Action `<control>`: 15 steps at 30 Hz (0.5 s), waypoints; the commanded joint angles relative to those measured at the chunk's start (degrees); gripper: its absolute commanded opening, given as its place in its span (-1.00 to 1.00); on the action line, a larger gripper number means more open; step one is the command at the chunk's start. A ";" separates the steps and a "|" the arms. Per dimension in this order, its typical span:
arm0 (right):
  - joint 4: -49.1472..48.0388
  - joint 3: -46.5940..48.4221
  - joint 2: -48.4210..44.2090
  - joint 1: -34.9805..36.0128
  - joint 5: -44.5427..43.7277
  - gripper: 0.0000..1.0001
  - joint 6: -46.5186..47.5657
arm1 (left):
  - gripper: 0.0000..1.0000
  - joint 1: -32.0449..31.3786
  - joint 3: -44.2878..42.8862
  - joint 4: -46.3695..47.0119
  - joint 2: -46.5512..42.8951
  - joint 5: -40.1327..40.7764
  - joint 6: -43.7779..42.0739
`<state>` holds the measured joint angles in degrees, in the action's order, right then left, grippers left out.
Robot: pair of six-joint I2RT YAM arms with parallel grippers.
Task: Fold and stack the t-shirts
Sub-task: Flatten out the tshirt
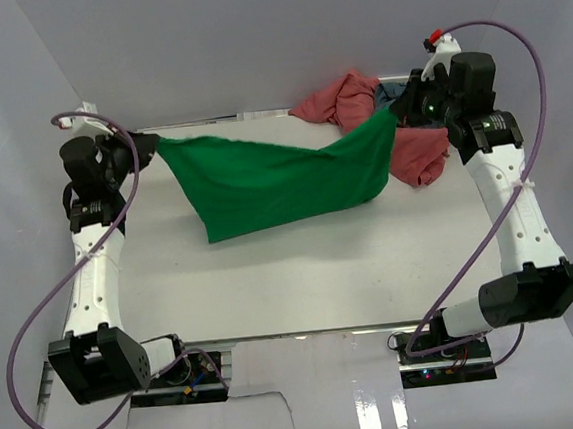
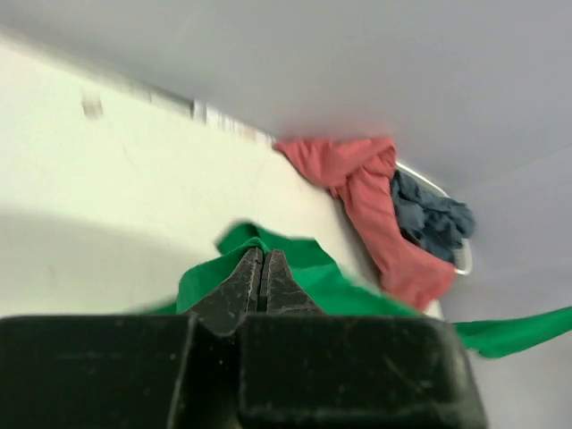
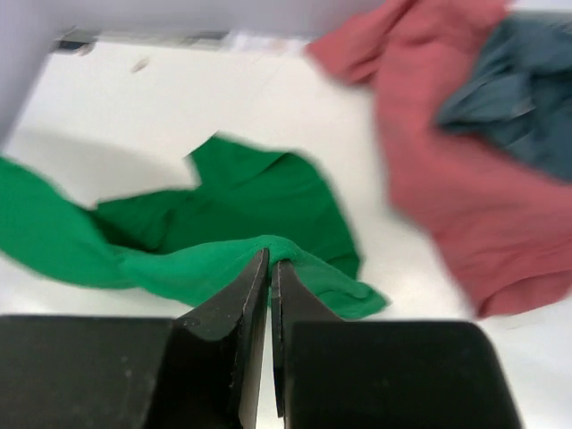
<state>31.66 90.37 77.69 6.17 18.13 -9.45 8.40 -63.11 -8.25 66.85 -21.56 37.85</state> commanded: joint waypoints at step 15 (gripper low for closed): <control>-40.96 -17.49 -11.75 9.11 -17.86 -0.84 23.24 | -1.00 -2.16 -5.81 7.45 -2.40 3.19 -21.14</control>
<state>4.64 74.08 75.18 13.72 1.43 8.86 7.22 -69.87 -5.28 73.58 -16.97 18.33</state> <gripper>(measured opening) 0.081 0.028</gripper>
